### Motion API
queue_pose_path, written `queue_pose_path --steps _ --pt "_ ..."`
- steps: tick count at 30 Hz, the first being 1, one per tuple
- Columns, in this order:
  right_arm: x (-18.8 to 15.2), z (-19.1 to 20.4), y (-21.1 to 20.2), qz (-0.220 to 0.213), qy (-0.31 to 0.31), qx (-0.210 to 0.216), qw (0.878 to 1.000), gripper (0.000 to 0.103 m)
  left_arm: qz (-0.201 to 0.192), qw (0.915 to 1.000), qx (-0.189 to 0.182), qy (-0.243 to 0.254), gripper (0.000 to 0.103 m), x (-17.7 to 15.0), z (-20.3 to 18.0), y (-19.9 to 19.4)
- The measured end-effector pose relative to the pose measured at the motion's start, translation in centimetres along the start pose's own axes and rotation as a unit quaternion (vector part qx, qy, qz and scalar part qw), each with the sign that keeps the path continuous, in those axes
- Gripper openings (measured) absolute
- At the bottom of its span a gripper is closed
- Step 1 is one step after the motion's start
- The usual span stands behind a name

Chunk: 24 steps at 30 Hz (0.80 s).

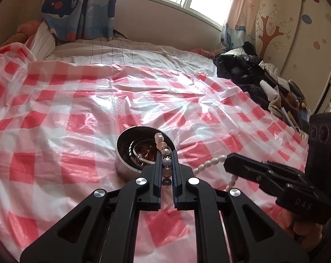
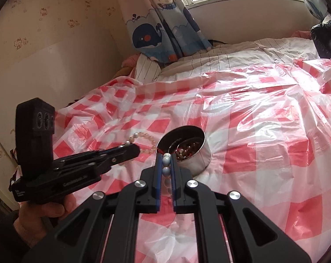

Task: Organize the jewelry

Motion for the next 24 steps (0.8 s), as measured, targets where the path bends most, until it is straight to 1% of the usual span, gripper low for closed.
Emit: queue_pose_path --steps 1,2,3,4,5,6,8,11,13,14,16,18,20,22,24 --pt "0.3 -0.2 0.2 -0.002 0.001 -0.001 1.000 0.008 0.002 1.0000 0.002 -0.007 0.007 0.5 0.2 1.1" --pt "0.8 -0.5 0.5 -0.002 0.003 -0.001 1.000 0.008 0.004 0.9998 0.014 -0.014 0.008 0.9 0.7 2.2" --pt "1.3 -0.7 0.8 -0.003 0.004 -0.001 1.000 0.008 0.015 0.9993 0.029 -0.020 0.018 0.9 1.4 3.4" --pt "1.9 -0.8 1.2 -0.004 0.004 -0.001 1.000 0.008 0.028 0.9980 0.048 -0.028 0.033 0.9 2.4 4.4" --pt "2.4 -0.8 1.5 -0.005 0.004 0.001 1.000 0.008 0.032 0.9969 0.063 -0.035 0.044 0.9 3.1 4.9" --pt "3.0 -0.7 2.0 -0.006 0.003 0.005 1.000 0.008 0.029 0.9960 0.073 -0.043 0.046 0.9 3.9 4.9" --pt "4.0 -0.3 2.8 -0.010 0.003 0.016 1.000 0.008 0.022 0.9955 0.079 -0.048 0.052 0.9 5.2 4.2" --pt "5.2 0.1 4.5 -0.011 0.021 0.045 0.999 0.008 0.013 0.9940 0.094 -0.054 0.056 0.8 7.1 2.6" --pt "5.2 -0.1 6.3 -0.001 0.041 0.064 0.997 0.008 0.009 0.9927 0.104 -0.060 0.058 0.6 8.3 1.3" --pt "4.8 -0.8 7.6 0.012 0.048 0.047 0.998 0.009 0.009 0.9919 0.111 -0.061 0.059 0.3 8.6 0.8" --pt "4.0 -2.2 9.1 0.033 0.031 -0.007 0.999 0.010 0.008 0.9904 0.125 -0.057 0.063 -0.5 9.0 -0.3" --pt "2.9 -3.5 9.3 0.051 0.026 -0.055 0.997 0.021 0.010 0.9896 0.137 -0.043 0.068 -1.6 8.7 -1.3" --pt "2.2 -3.7 7.9 0.045 0.017 -0.072 0.996 0.026 0.014 0.9883 0.149 -0.027 0.075 -2.8 8.3 -2.0" --pt "1.0 -3.2 5.8 0.048 0.000 -0.086 0.995 0.036 0.021 0.9875 0.155 -0.022 0.080 -4.2 7.8 -2.4" --pt "-0.6 -2.7 3.8 0.049 -0.010 -0.101 0.994 0.048 0.027 0.9865 0.160 -0.023 0.086 -5.8 7.4 -2.9"
Point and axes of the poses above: each gripper's, at about its wrist camera, not at the fingertips, and y roughly the way its jaws point, z to its left, x to its top, the point moved 9 cm from there along y, roughly the way its jaws point, and after that the axes turned 9 degrees about -y, right-handed, at the moved point
